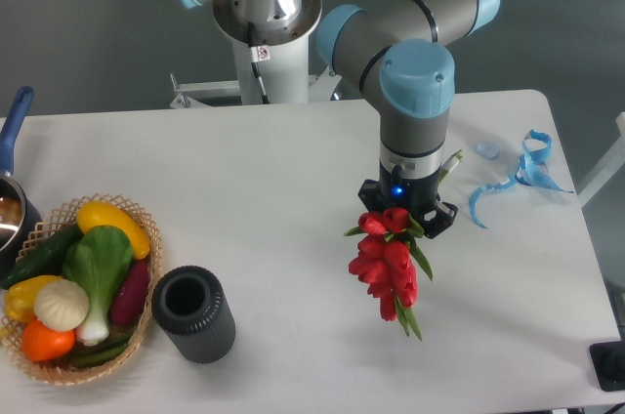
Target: Place the flowers on the table
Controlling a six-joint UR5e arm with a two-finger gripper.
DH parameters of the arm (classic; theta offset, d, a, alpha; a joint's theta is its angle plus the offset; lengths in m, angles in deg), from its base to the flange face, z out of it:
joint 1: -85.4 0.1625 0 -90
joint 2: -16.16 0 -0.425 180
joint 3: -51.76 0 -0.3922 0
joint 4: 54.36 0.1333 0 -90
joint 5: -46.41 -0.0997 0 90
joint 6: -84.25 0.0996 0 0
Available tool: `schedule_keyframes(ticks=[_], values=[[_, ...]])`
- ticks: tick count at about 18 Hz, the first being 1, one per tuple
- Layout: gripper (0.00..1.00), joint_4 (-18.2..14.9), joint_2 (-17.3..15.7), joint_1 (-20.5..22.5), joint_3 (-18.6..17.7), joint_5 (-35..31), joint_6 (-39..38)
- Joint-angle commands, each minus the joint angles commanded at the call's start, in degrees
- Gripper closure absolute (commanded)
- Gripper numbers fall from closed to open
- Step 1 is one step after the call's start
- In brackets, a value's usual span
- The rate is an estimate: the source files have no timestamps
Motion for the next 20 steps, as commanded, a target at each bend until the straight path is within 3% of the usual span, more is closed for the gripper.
schedule_keyframes(ticks=[12, 14, 15, 20], values=[[0.85, -0.18, 1.76, 0.09, -0.70, 0.62, 0.26], [0.77, -0.26, 2.55, 0.00, -0.70, 0.62, 0.35], [0.66, -0.35, 2.81, -0.09, -0.62, 0.88, 0.26], [0.51, -0.26, 3.87, -0.79, -0.70, 1.67, 0.09]])
